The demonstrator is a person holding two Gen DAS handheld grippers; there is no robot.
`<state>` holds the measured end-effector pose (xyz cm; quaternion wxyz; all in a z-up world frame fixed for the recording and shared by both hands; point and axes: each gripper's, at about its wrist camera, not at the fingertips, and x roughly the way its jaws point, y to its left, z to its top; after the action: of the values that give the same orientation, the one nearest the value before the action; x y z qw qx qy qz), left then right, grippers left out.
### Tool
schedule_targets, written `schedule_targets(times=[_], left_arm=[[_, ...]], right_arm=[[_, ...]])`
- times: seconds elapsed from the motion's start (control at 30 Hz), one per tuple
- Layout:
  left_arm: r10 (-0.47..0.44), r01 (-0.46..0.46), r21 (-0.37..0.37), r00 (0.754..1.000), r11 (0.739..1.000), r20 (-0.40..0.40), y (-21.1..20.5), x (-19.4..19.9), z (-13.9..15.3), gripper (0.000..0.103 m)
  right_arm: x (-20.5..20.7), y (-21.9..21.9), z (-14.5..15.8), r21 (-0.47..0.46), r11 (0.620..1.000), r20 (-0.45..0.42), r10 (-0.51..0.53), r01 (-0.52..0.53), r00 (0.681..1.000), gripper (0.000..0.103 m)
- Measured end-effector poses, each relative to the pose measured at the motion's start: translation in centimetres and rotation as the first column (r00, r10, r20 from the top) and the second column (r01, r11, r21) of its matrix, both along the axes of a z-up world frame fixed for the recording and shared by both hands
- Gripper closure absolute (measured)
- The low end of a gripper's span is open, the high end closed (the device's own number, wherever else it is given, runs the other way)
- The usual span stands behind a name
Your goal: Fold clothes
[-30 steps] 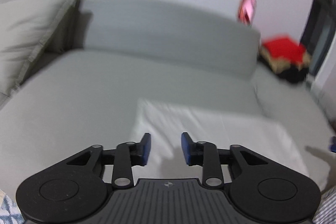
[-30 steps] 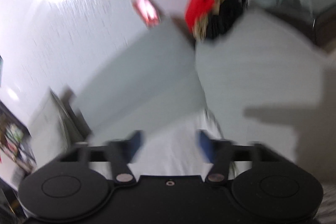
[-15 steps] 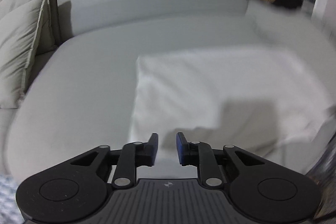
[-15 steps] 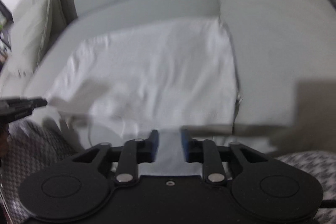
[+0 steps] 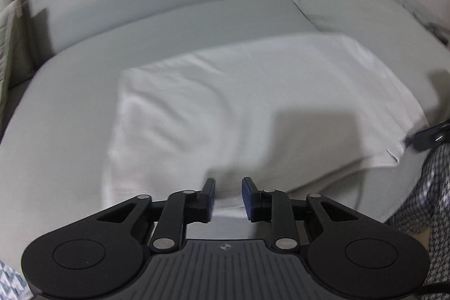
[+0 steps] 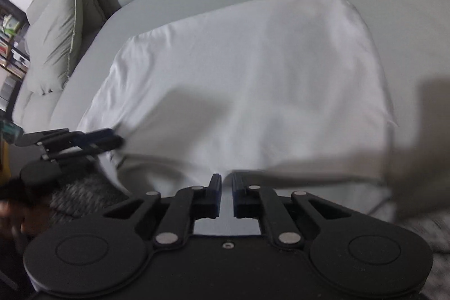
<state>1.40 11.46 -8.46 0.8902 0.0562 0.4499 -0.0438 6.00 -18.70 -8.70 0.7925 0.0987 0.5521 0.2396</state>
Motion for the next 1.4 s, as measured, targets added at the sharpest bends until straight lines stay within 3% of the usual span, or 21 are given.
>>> schedule_targets(times=[0.13,0.3,0.43,0.6,0.7,0.83,0.93,1.07,1.2,1.4], left_arm=[[0.047,-0.038,-0.081,0.992,0.996,0.114,0.6,1.2,2.0,0.069],[0.029,-0.028,-0.009,0.987,1.0,0.161,-2.4,6.6,1.9,0.069],[0.018,-0.021,0.021,0.99,1.0,0.143,-4.2,10.2,0.0,0.069],[0.062,-0.063,0.016,0.997,0.998,0.045,-3.9,12.6,-3.3,0.068],[0.091,-0.09,-0.024,0.995,0.996,0.034,-2.9,12.8,-3.6,0.059],[0.112,-0.111,-0.049,0.993,0.993,0.029,-2.6,12.9,-3.8,0.058],[0.111,-0.11,-0.036,0.993,0.993,0.036,-2.9,12.6,-3.9,0.057],[0.107,-0.106,-0.018,0.993,0.994,0.042,-2.9,12.7,-3.9,0.053],[0.11,-0.11,-0.021,0.993,0.994,0.041,-2.9,12.8,-4.0,0.053],[0.112,-0.111,-0.021,0.993,0.994,0.047,-2.8,12.7,-4.2,0.051]], right_arm=[[1.3,-4.5,1.7,0.162,0.974,0.12,-0.182,0.161,0.976,0.058],[6.9,-8.2,0.5,0.251,0.881,0.128,-0.44,0.4,0.889,0.057],[12.1,-9.8,-2.0,0.274,0.836,0.063,-0.509,0.476,0.858,0.057],[16.8,-9.8,-5.2,0.283,0.819,-0.027,-0.514,0.5,0.857,0.062],[18.8,-9.5,-6.2,0.247,0.846,-0.082,-0.468,0.473,0.88,0.062],[20.0,-8.4,-6.6,0.209,0.88,-0.066,-0.423,0.427,0.904,0.062],[20.3,-8.8,-6.9,0.273,0.86,-0.107,-0.418,0.431,0.902,0.063],[20.2,-10.5,-7.7,0.412,0.775,-0.208,-0.433,0.48,0.877,0.066],[21.2,-9.7,-8.4,0.392,0.79,-0.229,-0.412,0.471,0.882,0.068],[22.8,-9.2,-9.6,0.408,0.736,-0.253,-0.477,0.54,0.842,0.073]])
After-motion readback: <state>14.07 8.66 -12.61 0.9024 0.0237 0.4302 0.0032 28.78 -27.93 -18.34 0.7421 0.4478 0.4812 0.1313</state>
